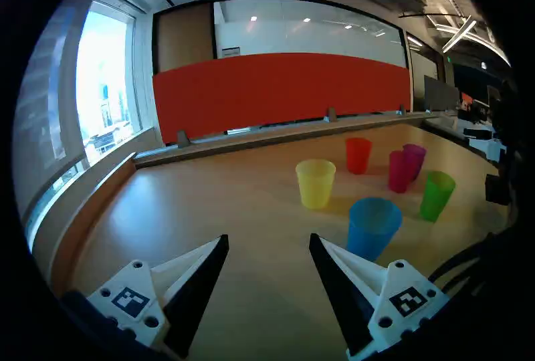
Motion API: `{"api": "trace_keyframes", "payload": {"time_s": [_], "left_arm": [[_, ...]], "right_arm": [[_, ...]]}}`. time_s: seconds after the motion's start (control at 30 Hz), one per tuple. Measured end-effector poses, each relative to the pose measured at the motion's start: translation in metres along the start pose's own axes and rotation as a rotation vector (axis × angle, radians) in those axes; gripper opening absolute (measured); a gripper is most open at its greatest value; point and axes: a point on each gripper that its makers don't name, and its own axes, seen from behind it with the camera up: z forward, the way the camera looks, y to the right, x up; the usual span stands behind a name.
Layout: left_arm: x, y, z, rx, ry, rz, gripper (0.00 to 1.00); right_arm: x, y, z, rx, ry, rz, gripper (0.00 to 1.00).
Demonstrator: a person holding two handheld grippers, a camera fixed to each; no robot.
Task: Pour water
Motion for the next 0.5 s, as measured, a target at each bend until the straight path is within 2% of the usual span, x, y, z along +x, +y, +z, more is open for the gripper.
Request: {"api": "trace_keyframes", "payload": {"time_s": [0.3,0.5], "left_arm": [[0.031,-0.014,-0.009,0.070,0.129,-0.063,0.89],[0.044,-0.021,-0.015,0.107,0.196,-0.080,0.89]], "right_arm": [[0.022,0.020,0.000,-0.142,0.116,0.048,1.00],[0.035,0.033,-0.005,-0.208,0.175,0.064,1.00]]}}
